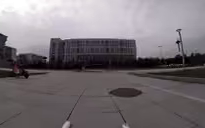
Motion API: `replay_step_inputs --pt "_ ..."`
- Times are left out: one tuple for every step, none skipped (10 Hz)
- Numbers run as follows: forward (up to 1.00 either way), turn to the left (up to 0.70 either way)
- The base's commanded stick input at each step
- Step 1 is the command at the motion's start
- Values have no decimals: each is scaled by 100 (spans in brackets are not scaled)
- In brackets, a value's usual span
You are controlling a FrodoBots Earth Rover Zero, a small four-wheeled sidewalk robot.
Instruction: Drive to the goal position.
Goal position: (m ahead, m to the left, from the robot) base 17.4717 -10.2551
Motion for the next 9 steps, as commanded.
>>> replay_step_inputs --pt "70 0" --pt "70 0" --pt "70 0" --pt "70 0" --pt "70 -22" --pt "70 0" --pt "70 0" --pt "70 0" --pt "70 0"
